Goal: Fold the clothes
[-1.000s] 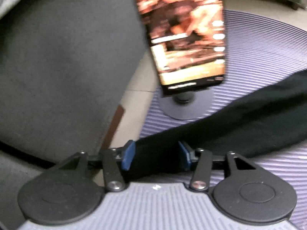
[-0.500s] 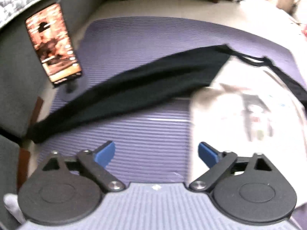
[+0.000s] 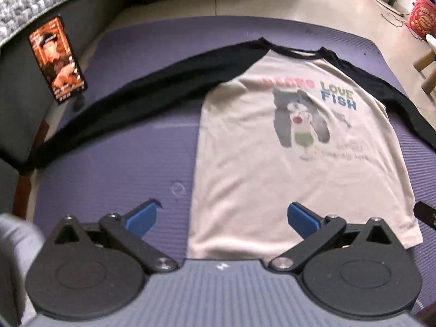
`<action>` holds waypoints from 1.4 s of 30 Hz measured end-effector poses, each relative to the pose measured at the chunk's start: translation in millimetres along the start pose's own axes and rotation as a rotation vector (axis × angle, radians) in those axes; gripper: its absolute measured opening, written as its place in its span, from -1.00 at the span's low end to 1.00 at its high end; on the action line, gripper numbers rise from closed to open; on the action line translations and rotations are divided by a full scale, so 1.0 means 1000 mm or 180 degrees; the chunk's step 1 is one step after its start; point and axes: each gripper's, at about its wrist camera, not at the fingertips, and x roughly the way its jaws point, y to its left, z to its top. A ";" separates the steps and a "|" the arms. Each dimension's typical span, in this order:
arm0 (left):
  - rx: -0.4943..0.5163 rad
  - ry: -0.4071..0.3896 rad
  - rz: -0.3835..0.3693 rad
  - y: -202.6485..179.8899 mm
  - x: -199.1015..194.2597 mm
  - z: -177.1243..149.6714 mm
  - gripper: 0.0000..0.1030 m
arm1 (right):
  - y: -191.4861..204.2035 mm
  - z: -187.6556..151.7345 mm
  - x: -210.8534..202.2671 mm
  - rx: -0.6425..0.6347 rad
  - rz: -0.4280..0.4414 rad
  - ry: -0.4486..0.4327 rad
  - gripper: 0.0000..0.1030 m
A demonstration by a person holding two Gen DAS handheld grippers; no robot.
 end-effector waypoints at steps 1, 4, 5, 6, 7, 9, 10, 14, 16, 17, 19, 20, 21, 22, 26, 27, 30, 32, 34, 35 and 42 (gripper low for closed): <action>-0.0018 0.0012 0.0001 -0.003 0.000 -0.003 0.99 | -0.001 0.001 -0.002 0.0017 0.0035 -0.0021 0.67; -0.0020 0.0125 -0.0088 -0.020 0.002 -0.011 0.99 | -0.002 0.004 -0.001 -0.0023 0.0018 -0.0162 0.68; 0.0015 0.0118 -0.0137 -0.027 0.002 -0.010 0.99 | -0.002 0.004 0.003 -0.0054 -0.0063 -0.0137 0.68; 0.0052 0.0094 -0.0193 -0.033 0.002 -0.009 0.99 | -0.002 0.004 0.008 -0.0087 -0.0149 -0.0107 0.69; 0.0090 0.0057 -0.0255 -0.039 0.002 -0.007 0.99 | -0.002 0.004 0.010 -0.0099 -0.0169 -0.0073 0.69; 0.0143 0.0053 -0.0328 -0.048 0.004 -0.006 0.99 | -0.004 0.005 0.020 -0.0124 -0.0119 0.0085 0.69; 0.0159 0.0065 -0.0344 -0.051 0.006 -0.006 0.99 | -0.005 0.005 0.022 -0.0127 -0.0111 0.0120 0.69; 0.0146 0.0188 -0.0350 -0.063 0.018 -0.010 0.99 | -0.005 0.008 0.029 -0.0168 -0.0199 0.0137 0.69; 0.0115 0.0218 -0.0313 -0.067 0.023 -0.013 0.99 | -0.005 0.008 0.030 -0.0202 -0.0254 0.0119 0.69; 0.0116 0.0213 -0.0285 -0.069 0.024 -0.014 0.99 | -0.006 0.009 0.031 -0.0217 -0.0284 0.0106 0.69; 0.0166 0.0171 -0.0240 -0.074 0.023 -0.015 0.99 | -0.007 0.008 0.033 -0.0239 -0.0298 0.0117 0.69; 0.0189 0.0146 -0.0223 -0.076 0.023 -0.015 0.99 | -0.007 0.008 0.034 -0.0243 -0.0300 0.0125 0.69; 0.0210 0.0120 -0.0210 -0.077 0.022 -0.014 0.99 | -0.006 0.008 0.035 -0.0252 -0.0301 0.0136 0.70; 0.0235 0.0093 -0.0196 -0.079 0.020 -0.014 0.99 | -0.006 0.007 0.035 -0.0263 -0.0302 0.0141 0.70; 0.0322 0.0006 -0.0141 -0.084 0.015 -0.012 0.99 | -0.005 0.006 0.037 -0.0296 -0.0302 0.0151 0.70; 0.0331 -0.0001 -0.0131 -0.084 0.015 -0.011 0.99 | -0.005 0.006 0.037 -0.0294 -0.0299 0.0155 0.70; 0.0330 -0.0001 -0.0106 -0.084 0.014 -0.010 0.99 | -0.006 0.006 0.037 -0.0261 -0.0302 0.0169 0.70; 0.0317 0.0000 -0.0087 -0.082 0.014 -0.010 0.99 | -0.007 0.006 0.038 -0.0236 -0.0296 0.0179 0.71; 0.0304 0.0002 -0.0071 -0.081 0.014 -0.009 0.99 | -0.007 0.006 0.038 -0.0218 -0.0286 0.0191 0.71; 0.0300 0.0006 -0.0073 -0.081 0.014 -0.008 0.99 | -0.007 0.006 0.038 -0.0219 -0.0282 0.0196 0.71; 0.0286 -0.0004 -0.0058 -0.079 0.014 -0.005 0.99 | -0.005 0.004 0.042 -0.0273 -0.0291 0.0243 0.71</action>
